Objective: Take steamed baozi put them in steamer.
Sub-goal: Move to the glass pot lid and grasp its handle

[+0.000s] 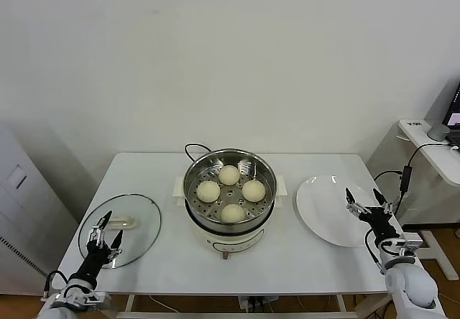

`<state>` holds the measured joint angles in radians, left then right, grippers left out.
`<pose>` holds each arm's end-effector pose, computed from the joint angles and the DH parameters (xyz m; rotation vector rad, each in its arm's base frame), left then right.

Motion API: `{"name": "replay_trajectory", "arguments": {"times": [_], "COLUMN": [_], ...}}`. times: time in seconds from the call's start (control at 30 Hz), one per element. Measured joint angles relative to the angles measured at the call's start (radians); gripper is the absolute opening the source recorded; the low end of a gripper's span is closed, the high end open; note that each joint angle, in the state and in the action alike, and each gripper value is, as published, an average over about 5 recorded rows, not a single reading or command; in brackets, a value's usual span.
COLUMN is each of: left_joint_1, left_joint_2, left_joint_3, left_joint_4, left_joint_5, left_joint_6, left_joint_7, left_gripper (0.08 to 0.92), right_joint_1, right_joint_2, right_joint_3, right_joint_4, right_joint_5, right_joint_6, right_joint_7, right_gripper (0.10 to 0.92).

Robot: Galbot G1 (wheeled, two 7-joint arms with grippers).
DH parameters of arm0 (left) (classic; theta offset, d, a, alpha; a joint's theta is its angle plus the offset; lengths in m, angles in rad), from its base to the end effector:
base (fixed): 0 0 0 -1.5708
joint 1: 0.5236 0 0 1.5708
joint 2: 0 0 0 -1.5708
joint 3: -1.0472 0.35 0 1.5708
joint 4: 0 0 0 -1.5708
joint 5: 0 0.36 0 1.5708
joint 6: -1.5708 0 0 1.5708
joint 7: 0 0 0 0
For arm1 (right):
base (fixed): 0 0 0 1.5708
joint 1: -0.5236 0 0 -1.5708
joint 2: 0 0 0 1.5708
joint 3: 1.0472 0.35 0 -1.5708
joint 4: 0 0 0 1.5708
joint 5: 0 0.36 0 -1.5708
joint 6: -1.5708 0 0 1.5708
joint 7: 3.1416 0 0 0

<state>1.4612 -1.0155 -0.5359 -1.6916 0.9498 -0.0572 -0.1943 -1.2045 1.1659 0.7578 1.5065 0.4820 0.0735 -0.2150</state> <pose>0.2233 0.1654 -0.3802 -0.2213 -2.3063 -2.1007 0.2966 -0.2236 -0.3610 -0.0500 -3.1054 -0.0933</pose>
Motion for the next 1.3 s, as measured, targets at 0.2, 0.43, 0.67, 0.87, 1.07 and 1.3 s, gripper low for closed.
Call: {"name": "replay_trajectory", "arguments": {"times": [0.2,0.43,0.67,0.87,1.07,1.3], "left_joint_1": [-0.051,-0.118,-0.179,-0.227,-0.26,-0.268], "left_joint_2": [-0.014,-0.02,-0.021,-0.024,-0.027,-0.03], "left_joint_3": [-0.009,-0.005,0.006,0.015,0.025,0.031], "left_joint_4": [0.069,0.156,0.236,0.292,0.325,0.33], "left_joint_5": [0.144,0.242,0.292,0.313,0.315,0.298], "left_joint_6": [-0.036,-0.063,-0.08,-0.087,-0.09,-0.105], "left_joint_7": [-0.029,-0.053,-0.065,-0.072,-0.071,-0.06], "left_gripper": [0.823,0.823,0.823,0.823,0.792,0.576], "right_joint_1": [-0.002,0.001,0.01,0.015,0.022,0.029], "right_joint_2": [0.018,0.029,0.034,0.035,0.034,0.033], "right_joint_3": [0.001,0.003,0.0,-0.001,0.003,0.004], "right_joint_4": [-0.015,-0.032,-0.046,-0.06,-0.074,-0.082], "right_joint_5": [-0.021,-0.04,-0.056,-0.067,-0.074,-0.076], "right_joint_6": [0.009,0.013,0.014,0.017,0.019,0.018], "right_joint_7": [-0.012,-0.021,-0.025,-0.031,-0.034,-0.034], "right_gripper": [0.823,0.823,0.823,0.823,0.823,0.823]}}
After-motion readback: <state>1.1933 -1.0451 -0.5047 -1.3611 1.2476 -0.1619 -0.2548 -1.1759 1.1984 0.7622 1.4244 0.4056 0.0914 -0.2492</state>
